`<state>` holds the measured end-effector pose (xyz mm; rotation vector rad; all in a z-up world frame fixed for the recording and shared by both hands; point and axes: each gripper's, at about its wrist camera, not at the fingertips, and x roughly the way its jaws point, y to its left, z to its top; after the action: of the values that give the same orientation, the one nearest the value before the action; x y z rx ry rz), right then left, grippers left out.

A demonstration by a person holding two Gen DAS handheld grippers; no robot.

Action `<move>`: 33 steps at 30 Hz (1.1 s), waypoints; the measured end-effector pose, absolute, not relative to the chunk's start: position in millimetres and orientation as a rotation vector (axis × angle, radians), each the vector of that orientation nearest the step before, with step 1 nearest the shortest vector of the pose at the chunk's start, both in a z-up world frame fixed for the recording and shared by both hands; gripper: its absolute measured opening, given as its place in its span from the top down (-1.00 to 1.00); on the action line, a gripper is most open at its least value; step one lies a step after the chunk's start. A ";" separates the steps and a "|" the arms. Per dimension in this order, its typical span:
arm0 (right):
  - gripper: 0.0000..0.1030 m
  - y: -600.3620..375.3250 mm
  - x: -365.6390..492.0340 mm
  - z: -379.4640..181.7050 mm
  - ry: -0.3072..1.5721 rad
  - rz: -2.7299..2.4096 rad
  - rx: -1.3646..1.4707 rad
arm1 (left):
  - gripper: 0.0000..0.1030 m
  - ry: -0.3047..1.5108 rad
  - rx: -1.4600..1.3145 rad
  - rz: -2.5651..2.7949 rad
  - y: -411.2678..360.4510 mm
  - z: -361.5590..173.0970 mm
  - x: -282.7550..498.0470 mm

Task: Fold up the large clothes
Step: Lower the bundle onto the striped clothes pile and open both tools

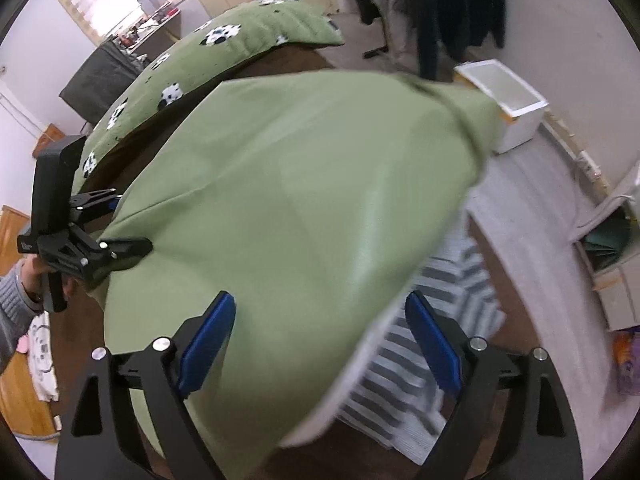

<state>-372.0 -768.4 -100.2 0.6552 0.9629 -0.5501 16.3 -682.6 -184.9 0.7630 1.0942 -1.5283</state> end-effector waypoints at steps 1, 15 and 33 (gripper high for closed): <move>-0.68 -767.2 -375.8 -96.3 0.956 -0.557 0.652 | -0.76 1.094 0.758 -1.539 -684.1 -184.1 17.2; -0.78 -726.8 -374.7 -75.2 0.914 -0.603 0.619 | -0.87 1.040 0.764 -1.548 -659.7 -158.5 44.8; -0.87 -680.9 -375.1 -14.9 0.845 -0.692 0.581 | -0.87 0.936 0.801 -1.438 -609.1 -90.6 32.2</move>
<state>-375.1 -680.9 -14.9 0.5807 0.8451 -0.6918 32.2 -609.1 -90.6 0.8005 0.9359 -1.4382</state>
